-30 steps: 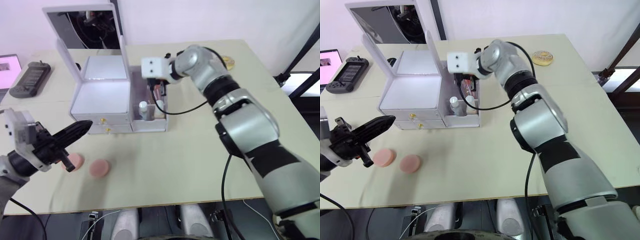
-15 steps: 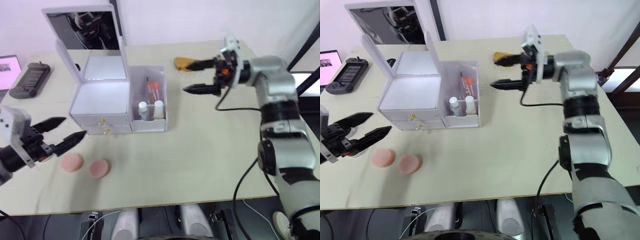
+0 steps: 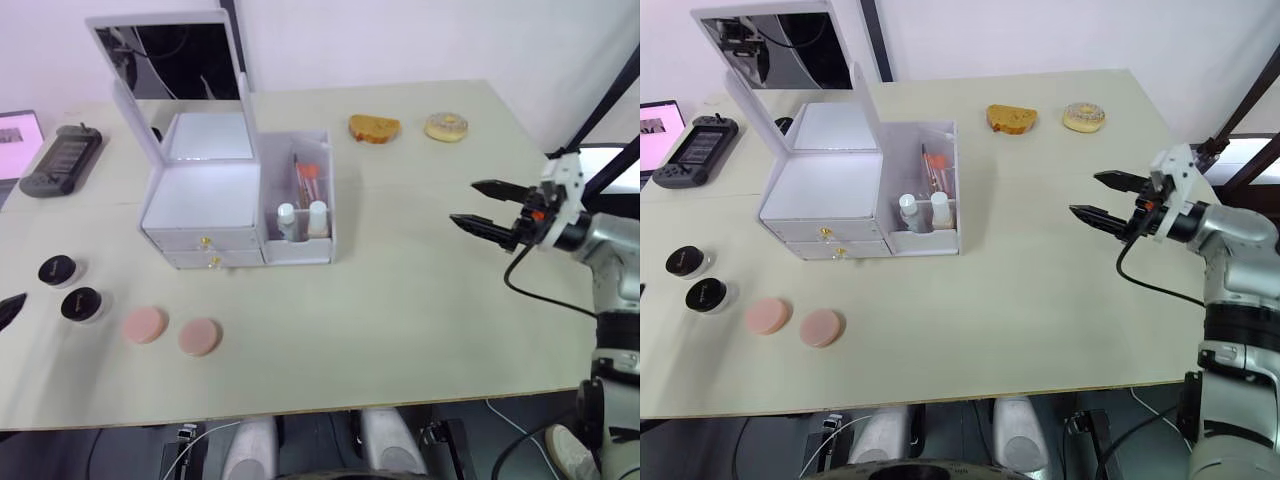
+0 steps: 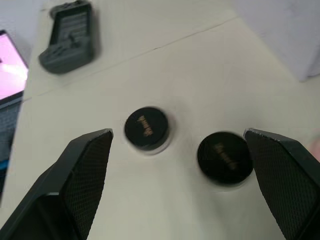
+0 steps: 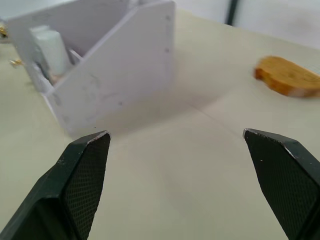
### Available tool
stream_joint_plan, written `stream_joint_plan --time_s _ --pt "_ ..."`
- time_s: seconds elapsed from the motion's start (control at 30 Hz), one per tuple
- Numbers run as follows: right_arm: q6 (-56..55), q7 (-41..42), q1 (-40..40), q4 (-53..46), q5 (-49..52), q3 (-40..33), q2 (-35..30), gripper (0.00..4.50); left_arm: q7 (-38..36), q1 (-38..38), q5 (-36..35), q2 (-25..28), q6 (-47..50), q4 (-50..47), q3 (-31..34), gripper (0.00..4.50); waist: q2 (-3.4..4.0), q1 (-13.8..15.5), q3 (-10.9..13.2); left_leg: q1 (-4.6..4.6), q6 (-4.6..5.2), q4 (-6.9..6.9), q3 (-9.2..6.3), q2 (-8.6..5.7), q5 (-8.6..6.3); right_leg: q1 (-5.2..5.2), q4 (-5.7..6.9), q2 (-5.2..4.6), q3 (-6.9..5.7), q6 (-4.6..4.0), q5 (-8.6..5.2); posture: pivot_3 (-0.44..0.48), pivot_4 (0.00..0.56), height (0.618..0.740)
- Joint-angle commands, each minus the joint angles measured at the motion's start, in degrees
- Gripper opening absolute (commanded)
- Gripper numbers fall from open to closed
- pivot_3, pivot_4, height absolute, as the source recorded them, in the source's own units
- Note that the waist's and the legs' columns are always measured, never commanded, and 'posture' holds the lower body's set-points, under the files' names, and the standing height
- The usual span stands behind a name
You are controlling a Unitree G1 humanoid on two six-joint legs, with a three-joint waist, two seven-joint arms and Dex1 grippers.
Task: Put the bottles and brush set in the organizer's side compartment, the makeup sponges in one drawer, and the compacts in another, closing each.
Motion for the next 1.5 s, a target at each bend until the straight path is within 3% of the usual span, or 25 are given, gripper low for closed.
stream_joint_plan --time_s 0.03,0.33,0.63,0.87,1.0,1.07,1.33,1.5 --pt "-4.7 -3.1 3.0 2.7 1.4 -4.5 -1.2 4.50 -1.0 2.7 2.0 -1.4 -5.4 6.9 3.8 4.42 0.00 -0.1 0.0 0.01 0.00 0.00 0.01 0.00 0.00 0.01 0.00 0.00 0.01 -0.01 0.00 0.000 0.150 0.740" --pt "-7.1 -4.4 6.2 7.9 2.5 -5.9 -4.3 4.50 -1.2 6.9 0.6 -4.0 -5.5 8.1 6.1 4.42 -0.05 0.2 0.0 0.06 0.00 0.05 0.03 0.02 0.00 0.05 0.02 -0.01 0.01 -0.11 -0.04 0.000 0.150 0.740" --pt "-5.7 -4.0 4.4 4.7 2.8 -2.1 -4.1 4.50 0.1 5.6 -0.7 -5.5 -3.3 4.2 5.3 4.42 -0.08 -0.1 0.0 0.07 0.00 0.07 0.03 0.02 0.00 0.08 0.03 0.00 0.01 -0.11 -0.04 0.000 0.150 0.740" --pt "1.9 -5.1 1.5 -3.9 4.4 3.4 -1.8 4.50 0.6 5.1 -3.7 -7.0 2.8 -6.4 4.1 4.42 -0.08 -0.2 0.0 0.07 0.00 0.09 0.02 0.03 0.00 0.09 0.05 -0.01 0.01 -0.10 -0.04 0.000 0.150 0.740" --pt "3.9 -5.5 1.2 -11.2 3.5 7.9 -0.3 4.50 1.4 7.7 -3.3 -9.7 4.6 -13.8 2.9 4.42 0.18 -1.1 0.0 0.17 0.01 -0.15 -2.29 -1.18 0.02 1.56 0.23 -1.12 -1.89 0.12 -0.89 0.000 0.150 0.740" --pt "9.9 -5.3 0.3 -15.6 3.9 11.7 -0.7 4.50 1.9 9.5 -3.7 -11.5 5.9 -18.9 2.3 4.42 0.24 -1.0 0.0 0.21 0.05 -0.14 -4.03 -2.25 0.06 1.66 0.47 -1.77 -2.83 0.47 -1.38 0.000 0.150 0.740" --pt "22.9 0.6 -5.2 -34.8 11.2 19.7 -3.2 4.50 4.3 12.7 -8.0 -15.3 12.3 -35.3 0.4 4.42 0.21 2.8 0.0 -0.05 -0.11 -0.40 -3.27 -2.05 0.11 1.19 0.25 -1.79 -2.44 0.21 -1.44 0.000 0.150 0.740" --pt "29.3 1.8 -9.1 -40.0 17.1 20.8 -3.1 4.50 5.8 13.3 -9.2 -16.6 14.4 -41.3 -1.1 4.42 0.03 3.2 0.0 -0.05 -0.13 -0.38 -2.94 -2.12 0.10 1.24 0.01 -1.91 -2.21 0.27 -1.39 0.000 0.150 0.740"
